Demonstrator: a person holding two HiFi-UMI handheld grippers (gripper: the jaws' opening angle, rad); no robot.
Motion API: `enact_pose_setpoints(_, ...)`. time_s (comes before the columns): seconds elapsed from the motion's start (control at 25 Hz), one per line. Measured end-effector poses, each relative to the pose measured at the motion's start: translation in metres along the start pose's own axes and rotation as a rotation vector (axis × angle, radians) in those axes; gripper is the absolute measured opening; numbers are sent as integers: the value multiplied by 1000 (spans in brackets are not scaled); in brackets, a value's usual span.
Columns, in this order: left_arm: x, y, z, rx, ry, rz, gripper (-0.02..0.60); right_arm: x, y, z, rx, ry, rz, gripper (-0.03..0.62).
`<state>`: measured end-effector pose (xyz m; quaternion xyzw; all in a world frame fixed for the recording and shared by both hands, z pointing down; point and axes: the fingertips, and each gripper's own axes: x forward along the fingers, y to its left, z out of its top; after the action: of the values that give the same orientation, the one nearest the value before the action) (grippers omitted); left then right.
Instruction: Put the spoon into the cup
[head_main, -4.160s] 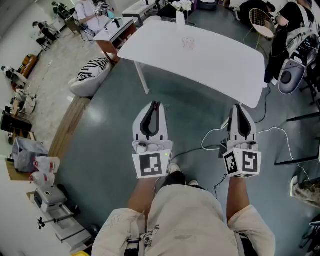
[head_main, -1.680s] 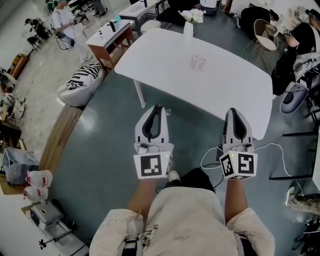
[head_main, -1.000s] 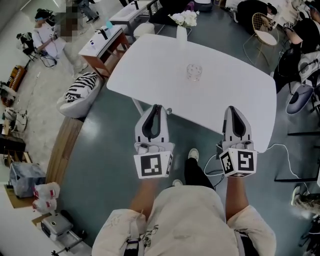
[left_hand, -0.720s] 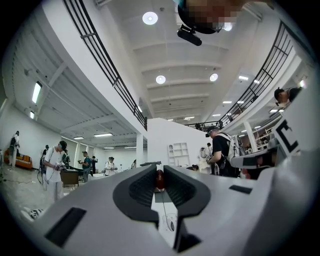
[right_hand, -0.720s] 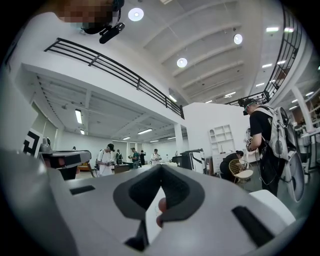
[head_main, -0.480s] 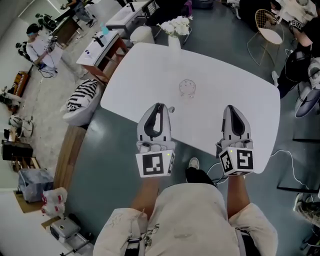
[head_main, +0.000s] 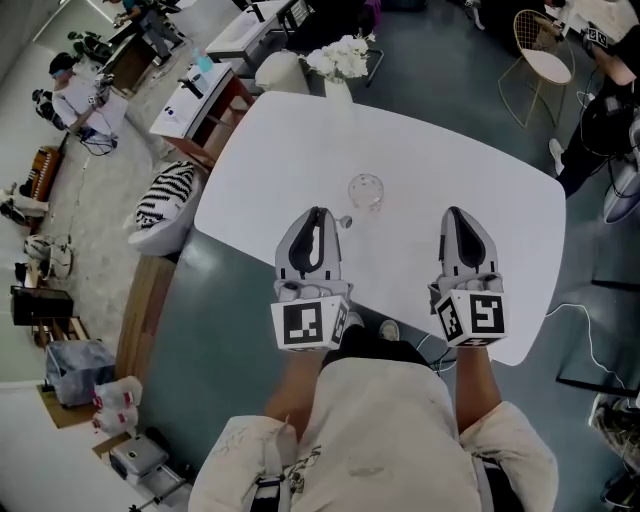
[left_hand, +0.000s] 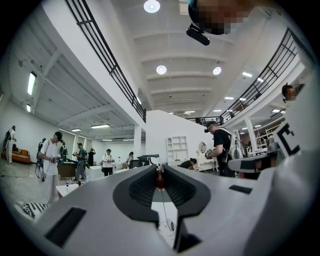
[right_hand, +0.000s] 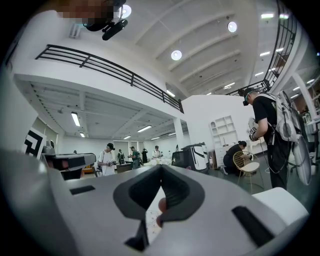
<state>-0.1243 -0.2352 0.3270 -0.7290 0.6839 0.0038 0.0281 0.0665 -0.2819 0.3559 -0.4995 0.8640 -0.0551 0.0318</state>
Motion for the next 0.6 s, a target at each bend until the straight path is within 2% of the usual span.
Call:
enact_pose_setpoints(0.24, 34, 11, -23, -37, 24, -7, 41, 27, -9, -14, 4, 20, -9, -12)
enact_pose_setpoints(0.6, 96, 38, -86, -142, 113, -54, 41, 84, -17, -46, 7, 90, -46, -12)
